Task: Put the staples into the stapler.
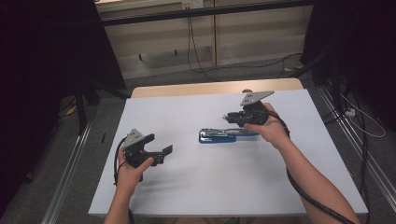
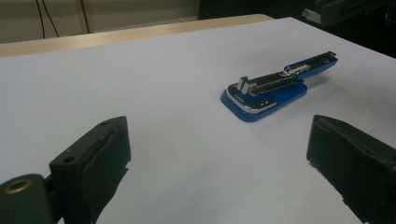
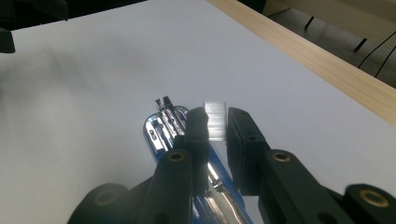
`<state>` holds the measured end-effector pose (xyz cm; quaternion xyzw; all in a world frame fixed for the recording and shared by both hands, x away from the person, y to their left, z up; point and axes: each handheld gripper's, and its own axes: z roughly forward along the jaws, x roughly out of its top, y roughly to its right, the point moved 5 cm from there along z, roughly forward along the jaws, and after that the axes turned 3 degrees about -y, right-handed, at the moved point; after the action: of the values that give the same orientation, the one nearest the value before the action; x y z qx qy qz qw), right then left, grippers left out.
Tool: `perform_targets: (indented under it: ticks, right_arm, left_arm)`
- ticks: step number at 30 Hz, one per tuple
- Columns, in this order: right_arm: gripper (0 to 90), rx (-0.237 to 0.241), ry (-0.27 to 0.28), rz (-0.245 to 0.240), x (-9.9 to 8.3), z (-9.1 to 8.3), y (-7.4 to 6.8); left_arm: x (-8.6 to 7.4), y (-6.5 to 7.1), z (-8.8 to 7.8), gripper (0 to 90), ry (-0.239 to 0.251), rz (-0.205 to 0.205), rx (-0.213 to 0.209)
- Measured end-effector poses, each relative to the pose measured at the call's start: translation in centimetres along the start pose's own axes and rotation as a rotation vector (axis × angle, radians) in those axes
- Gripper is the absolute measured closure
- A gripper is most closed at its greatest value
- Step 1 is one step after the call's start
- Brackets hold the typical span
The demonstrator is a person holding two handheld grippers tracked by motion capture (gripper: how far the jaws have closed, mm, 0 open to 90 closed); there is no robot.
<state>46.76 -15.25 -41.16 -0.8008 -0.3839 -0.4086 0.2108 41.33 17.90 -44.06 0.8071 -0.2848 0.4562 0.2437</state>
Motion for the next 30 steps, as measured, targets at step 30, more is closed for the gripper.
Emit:
perform_targets:
  ticks: [30]
  right_arm:
    - [79.4,0.105,-0.004,-0.046,0.9,2.5,0.6]
  left_arm:
    - [-0.4,-0.2,0.0,6.5,-0.008,-0.013,0.014]
